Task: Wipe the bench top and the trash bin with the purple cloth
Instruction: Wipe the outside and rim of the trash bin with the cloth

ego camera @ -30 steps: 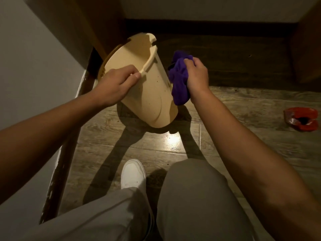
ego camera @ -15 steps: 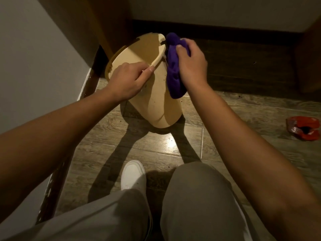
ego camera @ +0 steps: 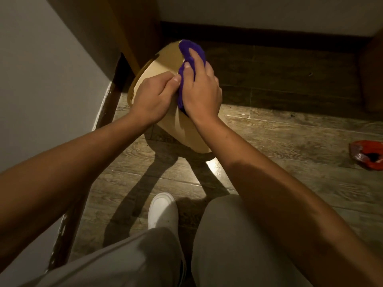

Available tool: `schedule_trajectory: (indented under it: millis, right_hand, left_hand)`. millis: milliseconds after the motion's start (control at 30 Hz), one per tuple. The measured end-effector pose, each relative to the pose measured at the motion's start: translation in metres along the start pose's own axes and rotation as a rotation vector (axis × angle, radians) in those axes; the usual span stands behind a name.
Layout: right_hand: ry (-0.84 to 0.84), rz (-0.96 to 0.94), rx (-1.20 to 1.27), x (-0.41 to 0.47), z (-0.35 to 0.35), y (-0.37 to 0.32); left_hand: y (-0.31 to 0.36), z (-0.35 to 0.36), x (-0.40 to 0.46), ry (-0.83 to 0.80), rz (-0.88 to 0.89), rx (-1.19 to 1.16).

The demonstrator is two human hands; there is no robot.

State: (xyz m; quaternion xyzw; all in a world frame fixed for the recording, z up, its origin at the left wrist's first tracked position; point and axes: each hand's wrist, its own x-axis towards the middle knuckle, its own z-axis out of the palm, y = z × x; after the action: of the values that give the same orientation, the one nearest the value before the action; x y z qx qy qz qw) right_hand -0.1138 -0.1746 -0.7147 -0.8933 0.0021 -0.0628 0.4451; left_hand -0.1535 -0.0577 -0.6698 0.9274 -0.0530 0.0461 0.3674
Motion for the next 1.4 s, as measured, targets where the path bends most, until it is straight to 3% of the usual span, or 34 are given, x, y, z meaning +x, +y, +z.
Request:
schedule_trajectory:
  millis: [267,367,700,800,900,1000,1133,1267,1333,1400]
  right_hand:
    - [-0.114,0.228,-0.222,-0.009,0.008,0.093]
    - [-0.159,0.369,-0.246,-0.016,0.002,0.130]
    - [-0.275,0.579,-0.299,-0.040,-0.011,0.170]
    - [-0.135,0.558,-0.285,-0.034,-0.029,0.170]
    - [0.001,0.480,-0.083,-0.013,-0.041,0.143]
    - [0.070,0.455,0.100,0.005,-0.048,0.106]
    - [0.061,0.415,0.230,0.010,-0.039,0.076]
    - [0.029,0.321,0.073,-0.008,-0.008,0.055]
    - [0.051,0.313,0.016,-0.010,-0.003,0.053]
    - [0.037,0.330,-0.020,-0.011,-0.002,0.058]
  left_hand:
    - [-0.015,-0.005,-0.010,0.043,-0.145,-0.048]
    - [-0.013,-0.003,-0.010,0.015,-0.111,-0.013]
    - [-0.020,-0.007,-0.005,-0.014,-0.046,0.080]
    - [-0.016,-0.017,0.011,-0.110,-0.081,0.053]
    - [-0.006,-0.021,0.028,-0.220,-0.095,0.044]
    - [-0.002,-0.033,0.031,-0.390,-0.147,0.009]
    - [-0.017,-0.048,0.006,-0.540,-0.121,0.187]
    - [0.006,0.002,-0.025,-0.545,-0.355,-0.330]
    - [0.015,0.017,-0.027,-0.549,-0.459,-0.383]
    - [0.016,0.015,-0.023,-0.598,-0.445,-0.356]
